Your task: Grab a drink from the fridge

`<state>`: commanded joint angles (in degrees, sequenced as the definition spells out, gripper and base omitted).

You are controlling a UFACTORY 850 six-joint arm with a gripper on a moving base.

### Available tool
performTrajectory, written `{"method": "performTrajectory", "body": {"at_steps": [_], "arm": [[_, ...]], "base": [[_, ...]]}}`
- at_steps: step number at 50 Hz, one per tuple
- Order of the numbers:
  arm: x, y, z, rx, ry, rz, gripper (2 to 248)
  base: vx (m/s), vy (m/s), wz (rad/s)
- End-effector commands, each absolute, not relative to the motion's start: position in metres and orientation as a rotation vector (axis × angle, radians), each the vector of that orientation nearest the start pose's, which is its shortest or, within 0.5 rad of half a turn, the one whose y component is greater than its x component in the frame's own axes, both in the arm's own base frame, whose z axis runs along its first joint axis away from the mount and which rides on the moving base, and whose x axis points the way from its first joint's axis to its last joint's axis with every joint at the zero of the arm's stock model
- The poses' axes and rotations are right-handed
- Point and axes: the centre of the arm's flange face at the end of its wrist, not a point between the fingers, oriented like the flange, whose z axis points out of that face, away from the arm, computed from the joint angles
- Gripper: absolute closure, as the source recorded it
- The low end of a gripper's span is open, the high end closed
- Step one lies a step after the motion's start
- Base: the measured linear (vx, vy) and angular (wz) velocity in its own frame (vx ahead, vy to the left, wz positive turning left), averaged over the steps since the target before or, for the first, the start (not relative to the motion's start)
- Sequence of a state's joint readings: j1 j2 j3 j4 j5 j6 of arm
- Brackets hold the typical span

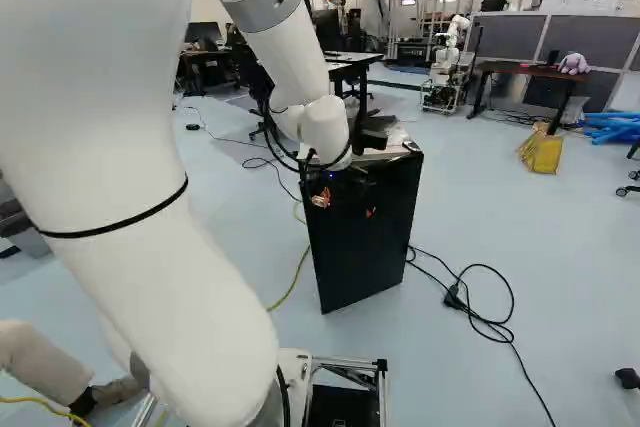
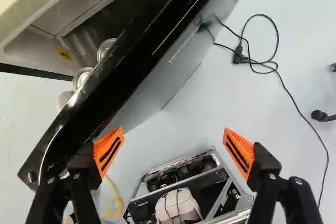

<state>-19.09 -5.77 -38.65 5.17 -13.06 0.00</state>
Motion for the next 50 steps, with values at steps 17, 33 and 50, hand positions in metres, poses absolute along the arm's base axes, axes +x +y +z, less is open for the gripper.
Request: {"method": "performTrajectory", "body": {"at_steps": [17,33,50], "arm": [[0.417,-0.13,0.391,-3.052,0.602,-0.55,3],[0.43,-0.121,0.391,-3.055,0.561,-0.556,3],[0.445,-0.113,0.392,-3.055,0.52,-0.577,3]], "base": [[0.0,0.0,0.0],[0.0,0.0,0.0],[0.0,0.0,0.0]]}}
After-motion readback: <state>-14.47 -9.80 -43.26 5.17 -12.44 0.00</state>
